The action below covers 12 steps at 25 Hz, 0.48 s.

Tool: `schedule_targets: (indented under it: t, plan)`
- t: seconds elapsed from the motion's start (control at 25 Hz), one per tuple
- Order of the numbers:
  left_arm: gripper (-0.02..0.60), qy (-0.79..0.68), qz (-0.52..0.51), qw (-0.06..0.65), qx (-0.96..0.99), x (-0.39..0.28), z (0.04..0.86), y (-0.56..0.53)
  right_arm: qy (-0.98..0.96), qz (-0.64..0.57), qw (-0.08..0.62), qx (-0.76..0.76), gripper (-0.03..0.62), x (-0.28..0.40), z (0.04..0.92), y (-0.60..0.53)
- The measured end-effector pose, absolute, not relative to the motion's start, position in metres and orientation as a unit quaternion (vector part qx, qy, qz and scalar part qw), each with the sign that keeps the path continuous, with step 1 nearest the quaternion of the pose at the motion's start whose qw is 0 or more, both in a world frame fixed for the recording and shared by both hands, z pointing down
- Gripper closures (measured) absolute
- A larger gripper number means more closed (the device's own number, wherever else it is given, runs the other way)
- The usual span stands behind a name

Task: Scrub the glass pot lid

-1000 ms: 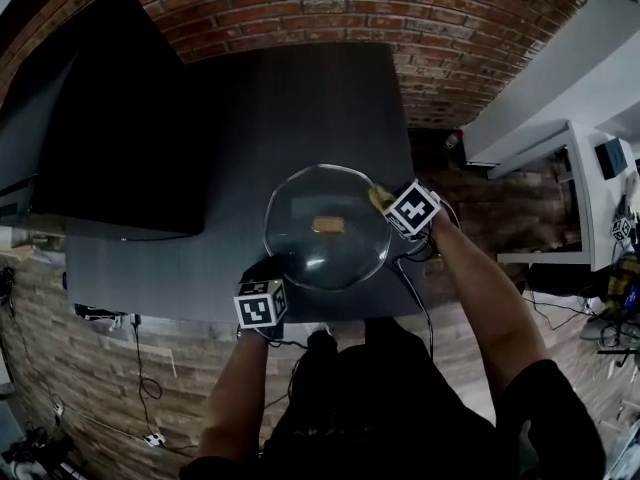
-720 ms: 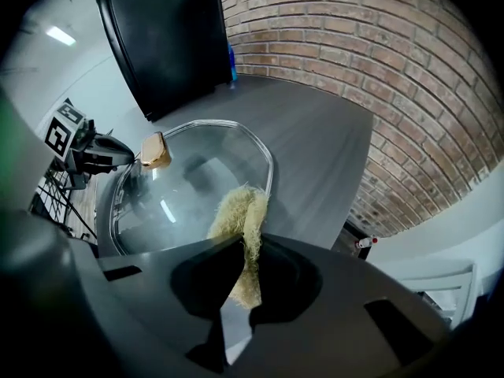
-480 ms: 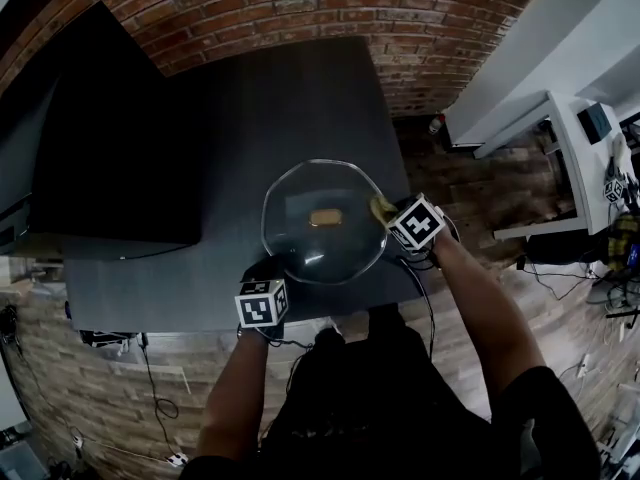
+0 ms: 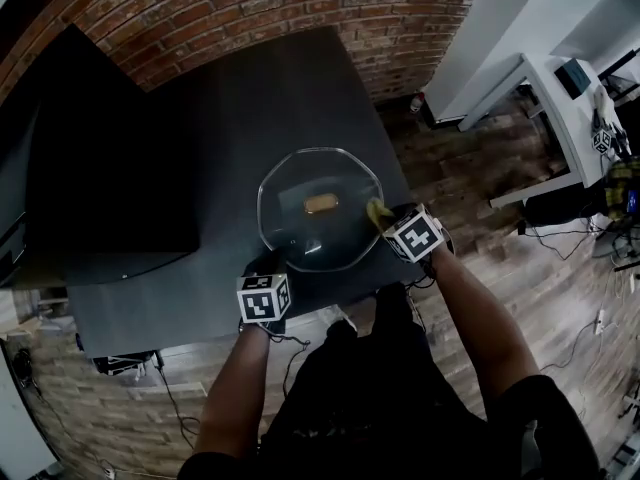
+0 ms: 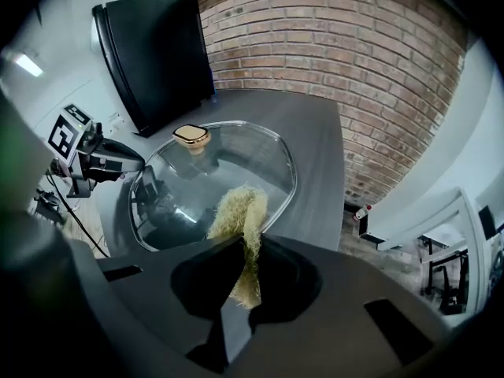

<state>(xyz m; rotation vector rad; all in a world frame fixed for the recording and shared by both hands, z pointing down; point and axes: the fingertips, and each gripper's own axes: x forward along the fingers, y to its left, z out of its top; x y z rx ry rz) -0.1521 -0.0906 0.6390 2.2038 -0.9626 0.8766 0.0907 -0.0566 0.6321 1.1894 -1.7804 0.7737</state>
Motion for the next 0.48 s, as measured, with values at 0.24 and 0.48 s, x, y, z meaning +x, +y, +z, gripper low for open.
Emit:
schedule_targets:
  t: [0.24,0.48]
  plan:
    - [0.548,-0.346,0.334,0.285,0.829,-0.15,0.64,-0.088,-0.709,0.326,0.385,0.493,0.546,0.064,0.632,-0.028]
    - [0.549,-0.339,0.333,0.272,0.837,-0.149,0.638,-0.091,-0.721,0.349,0.326,0.503,0.548,0.013,0.632,-0.018]
